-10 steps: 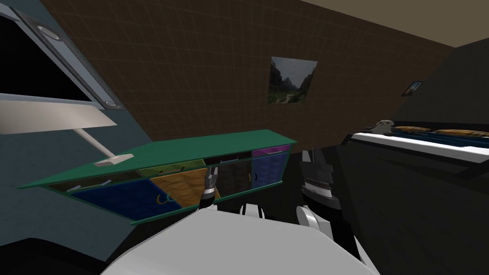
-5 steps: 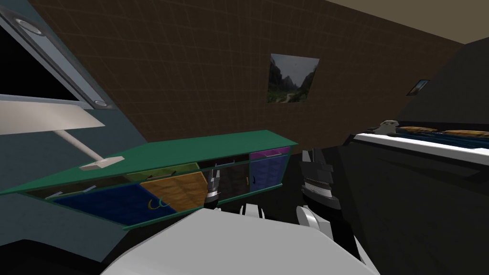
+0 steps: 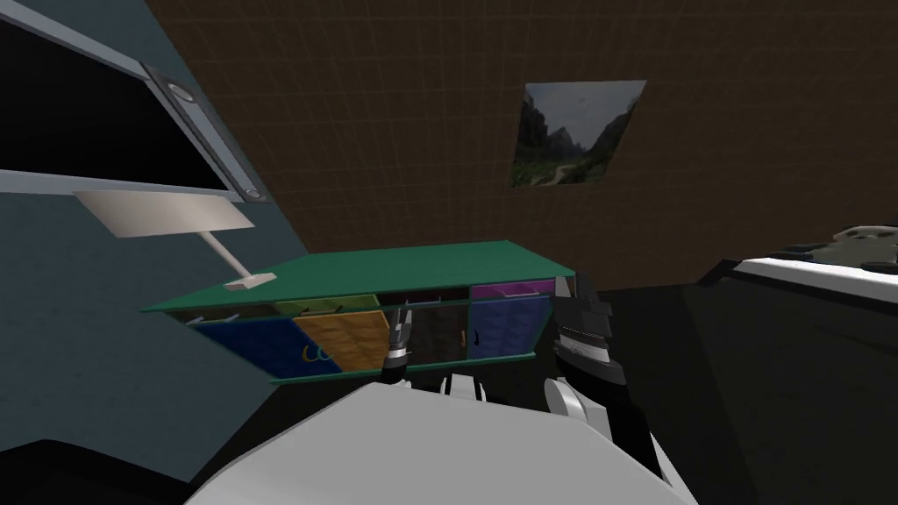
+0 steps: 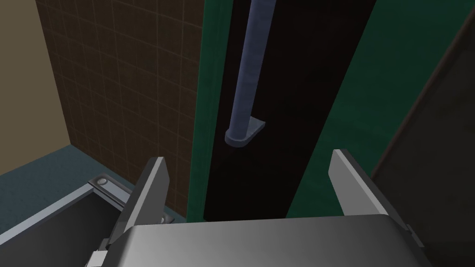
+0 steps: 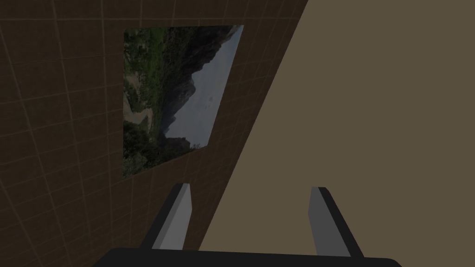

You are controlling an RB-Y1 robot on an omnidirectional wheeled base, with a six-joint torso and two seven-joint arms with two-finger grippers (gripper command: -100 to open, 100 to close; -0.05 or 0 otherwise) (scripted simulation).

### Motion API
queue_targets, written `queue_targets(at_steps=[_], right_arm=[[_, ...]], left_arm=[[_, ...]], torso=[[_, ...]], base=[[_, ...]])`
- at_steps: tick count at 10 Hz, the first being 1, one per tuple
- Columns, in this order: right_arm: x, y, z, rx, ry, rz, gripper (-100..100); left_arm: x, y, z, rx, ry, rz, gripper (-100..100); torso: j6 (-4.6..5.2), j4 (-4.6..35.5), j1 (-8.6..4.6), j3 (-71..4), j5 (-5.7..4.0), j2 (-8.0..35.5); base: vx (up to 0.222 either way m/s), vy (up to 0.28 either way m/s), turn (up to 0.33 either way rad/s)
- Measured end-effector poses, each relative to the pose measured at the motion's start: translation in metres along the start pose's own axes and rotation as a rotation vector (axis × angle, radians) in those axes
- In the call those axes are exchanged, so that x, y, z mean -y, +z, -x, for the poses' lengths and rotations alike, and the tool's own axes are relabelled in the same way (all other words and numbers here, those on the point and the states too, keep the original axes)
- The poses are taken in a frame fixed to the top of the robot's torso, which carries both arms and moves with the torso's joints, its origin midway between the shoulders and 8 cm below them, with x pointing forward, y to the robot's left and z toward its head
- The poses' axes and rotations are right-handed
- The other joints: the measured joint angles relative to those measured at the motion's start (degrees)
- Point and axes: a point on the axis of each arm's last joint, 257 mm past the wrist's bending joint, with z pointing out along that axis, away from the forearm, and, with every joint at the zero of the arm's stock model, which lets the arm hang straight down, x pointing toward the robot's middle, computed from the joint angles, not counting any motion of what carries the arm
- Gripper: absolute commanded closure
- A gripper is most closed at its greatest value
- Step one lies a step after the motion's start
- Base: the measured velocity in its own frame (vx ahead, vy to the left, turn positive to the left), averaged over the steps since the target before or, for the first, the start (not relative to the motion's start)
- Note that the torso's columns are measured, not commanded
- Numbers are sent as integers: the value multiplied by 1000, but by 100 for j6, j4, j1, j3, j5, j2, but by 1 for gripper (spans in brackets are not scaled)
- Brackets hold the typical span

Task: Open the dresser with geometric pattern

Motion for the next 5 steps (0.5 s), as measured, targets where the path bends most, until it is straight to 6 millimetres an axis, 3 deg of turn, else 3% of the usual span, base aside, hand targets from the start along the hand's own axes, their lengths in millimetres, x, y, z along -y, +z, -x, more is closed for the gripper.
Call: queue_targets(at_steps=[5], right_arm=[[0,0,0,0,0,0,0]], left_arm=[[-3,6,-65,-143,-88,27,-100]], torso=[[-1,3,3,7,0,11]], base=[[93,-14,336]])
